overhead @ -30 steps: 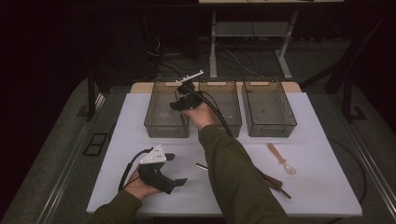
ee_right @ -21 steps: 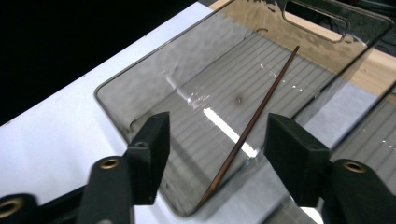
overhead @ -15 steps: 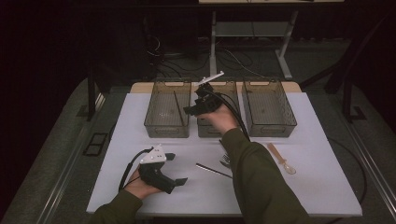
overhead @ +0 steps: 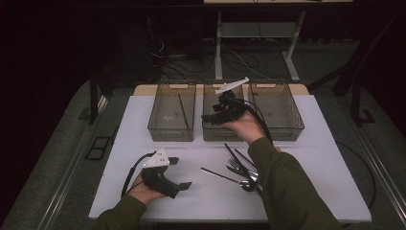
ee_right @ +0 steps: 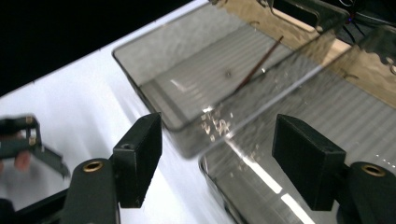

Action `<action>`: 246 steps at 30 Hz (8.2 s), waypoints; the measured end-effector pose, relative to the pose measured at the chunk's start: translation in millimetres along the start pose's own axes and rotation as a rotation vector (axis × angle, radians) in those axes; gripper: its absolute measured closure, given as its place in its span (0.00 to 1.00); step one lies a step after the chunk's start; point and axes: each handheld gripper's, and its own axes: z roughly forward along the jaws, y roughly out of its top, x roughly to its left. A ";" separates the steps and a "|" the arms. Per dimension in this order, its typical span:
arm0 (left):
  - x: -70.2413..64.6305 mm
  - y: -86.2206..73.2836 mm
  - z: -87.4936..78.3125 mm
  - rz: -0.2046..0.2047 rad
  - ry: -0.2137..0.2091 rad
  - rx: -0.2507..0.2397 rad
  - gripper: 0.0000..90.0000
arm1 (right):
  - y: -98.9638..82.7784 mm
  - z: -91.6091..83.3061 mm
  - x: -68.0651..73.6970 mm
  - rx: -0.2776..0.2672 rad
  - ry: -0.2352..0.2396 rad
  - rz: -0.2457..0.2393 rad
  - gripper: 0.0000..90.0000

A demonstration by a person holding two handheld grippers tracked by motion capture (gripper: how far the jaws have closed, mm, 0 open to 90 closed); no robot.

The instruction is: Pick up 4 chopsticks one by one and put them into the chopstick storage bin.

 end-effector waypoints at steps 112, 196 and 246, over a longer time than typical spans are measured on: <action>-3.3 0.6 1.0 0.013 0.006 0.023 0.00 | -227.6 -124.7 0.6 0.200 -0.084 0.109 0.93; -3.8 -0.9 2.2 -0.011 0.020 0.009 0.00 | -139.0 -103.7 5.7 -0.051 0.001 0.046 0.93; -1.8 -1.1 3.2 -0.010 0.030 0.015 0.01 | 8.2 34.6 -0.2 0.033 -0.110 0.096 0.93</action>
